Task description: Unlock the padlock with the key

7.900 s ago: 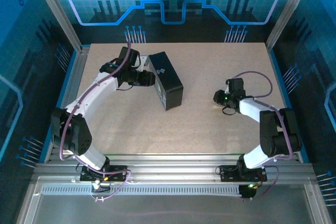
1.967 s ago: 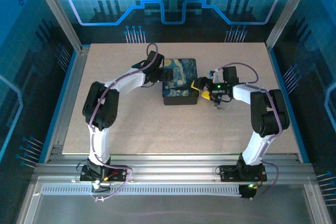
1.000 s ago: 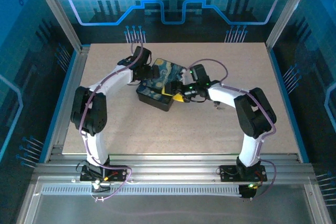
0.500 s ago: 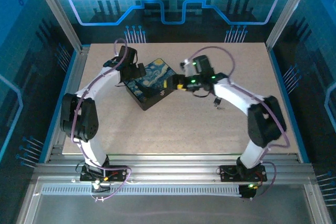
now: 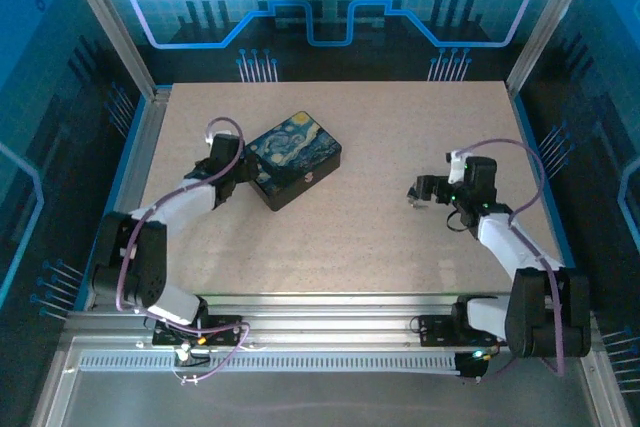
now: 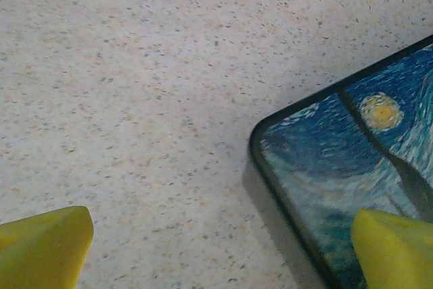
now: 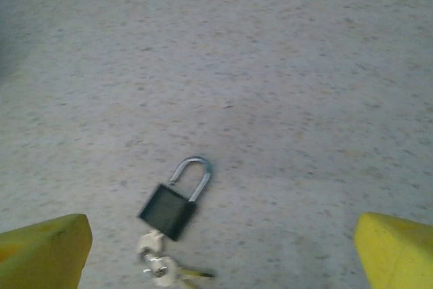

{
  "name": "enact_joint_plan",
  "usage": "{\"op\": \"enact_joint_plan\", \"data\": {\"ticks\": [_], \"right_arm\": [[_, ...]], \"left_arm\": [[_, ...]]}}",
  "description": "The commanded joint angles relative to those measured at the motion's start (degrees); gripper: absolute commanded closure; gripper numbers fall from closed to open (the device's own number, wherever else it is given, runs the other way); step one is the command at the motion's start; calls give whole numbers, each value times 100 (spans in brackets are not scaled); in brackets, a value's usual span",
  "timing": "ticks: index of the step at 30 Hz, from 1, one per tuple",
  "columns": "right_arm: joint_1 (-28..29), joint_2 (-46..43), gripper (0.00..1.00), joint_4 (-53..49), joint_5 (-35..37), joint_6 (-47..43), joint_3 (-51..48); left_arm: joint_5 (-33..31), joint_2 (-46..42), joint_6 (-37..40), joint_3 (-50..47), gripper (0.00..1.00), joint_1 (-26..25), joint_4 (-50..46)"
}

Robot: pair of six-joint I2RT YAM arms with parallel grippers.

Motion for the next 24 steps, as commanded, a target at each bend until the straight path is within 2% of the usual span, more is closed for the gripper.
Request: {"op": "enact_joint_plan", "data": {"ticks": [1,5,9,12,13,14,17,18,20,22,24], "right_arm": [[-73,243,0,1893,86,-47,-347],[93,925,0,2771,233,-286,-443],[167,1357,0,3171,25,-365,-390],[514,1548,0,3302,336,-673,-376],[588,1584,0,3495,404,-731,-464],[557,1730,0,4177,390,-710,-778],[536,1686,0,4205,621,-584,-796],[577,1651,0,4001,670,-612,-737],[605,1662,0,4003,717,-633,-734],[605,1665,0,4007,714,-628,-736],[605,1673,0,4032,716,-628,-737]], "left_arm": [[-296,-407,545,-436,1,76,869],[-200,-610,802,-950,1,99,1314],[-31,-572,947,-1708,1,125,2688],[321,-433,1417,-2050,1,163,3750],[306,-313,1602,-2091,1,189,4075],[391,-194,1688,-2129,1,254,4380],[921,201,1510,-2241,1,584,4972],[1341,108,1381,-2284,1,761,4762],[1632,483,1485,-2576,1,814,5772],[1636,373,1379,-2410,1,838,5201],[1773,405,1351,-2405,1,908,5287]]}}
